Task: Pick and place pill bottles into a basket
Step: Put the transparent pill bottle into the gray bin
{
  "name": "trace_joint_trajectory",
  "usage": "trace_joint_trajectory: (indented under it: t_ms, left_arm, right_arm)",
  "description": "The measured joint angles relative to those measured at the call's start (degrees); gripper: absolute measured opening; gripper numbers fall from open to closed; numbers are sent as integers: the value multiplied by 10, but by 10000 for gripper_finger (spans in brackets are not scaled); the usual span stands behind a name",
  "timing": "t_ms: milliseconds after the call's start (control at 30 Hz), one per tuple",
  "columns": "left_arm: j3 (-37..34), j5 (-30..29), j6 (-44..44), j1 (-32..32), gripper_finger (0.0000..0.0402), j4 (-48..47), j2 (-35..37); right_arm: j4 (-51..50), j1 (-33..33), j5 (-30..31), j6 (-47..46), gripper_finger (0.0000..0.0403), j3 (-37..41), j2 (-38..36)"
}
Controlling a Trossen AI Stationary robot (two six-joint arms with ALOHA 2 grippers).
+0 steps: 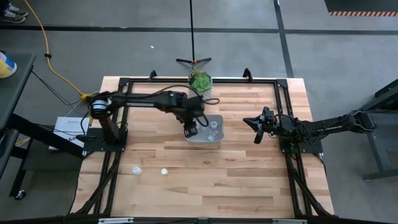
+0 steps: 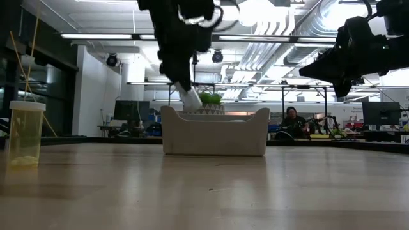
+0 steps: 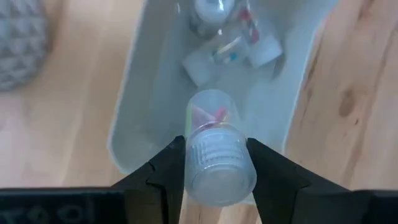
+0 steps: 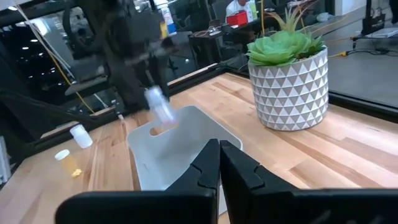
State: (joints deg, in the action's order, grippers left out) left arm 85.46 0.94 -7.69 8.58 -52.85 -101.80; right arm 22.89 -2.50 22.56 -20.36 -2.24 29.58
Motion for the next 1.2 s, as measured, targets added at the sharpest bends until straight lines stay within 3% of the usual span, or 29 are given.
trace_joint_trajectory:
  t_ms: [167, 333, 567, 1000, 1200]
  left_arm:
    - [1, 0, 28, 1, 174, -2, -49]
    - [1, -7, 33, 1, 192, -11, -71]
    - [1, -43, 34, 1, 197, -9, -73]
    - [1, -27, 64, 1, 200, -19, -73]
    - [1, -32, 64, 1, 242, -25, -73]
  right_arm:
    - [-1, 0, 0, -1, 3, 0, 0]
    - [-8, 0, 0, -1, 3, 0, 0]
    - [-11, 0, 0, -2, 4, 0, 0]
    - [-12, 0, 0, -2, 1, 0, 0]
    - [-13, 0, 0, -2, 6, 0, 0]
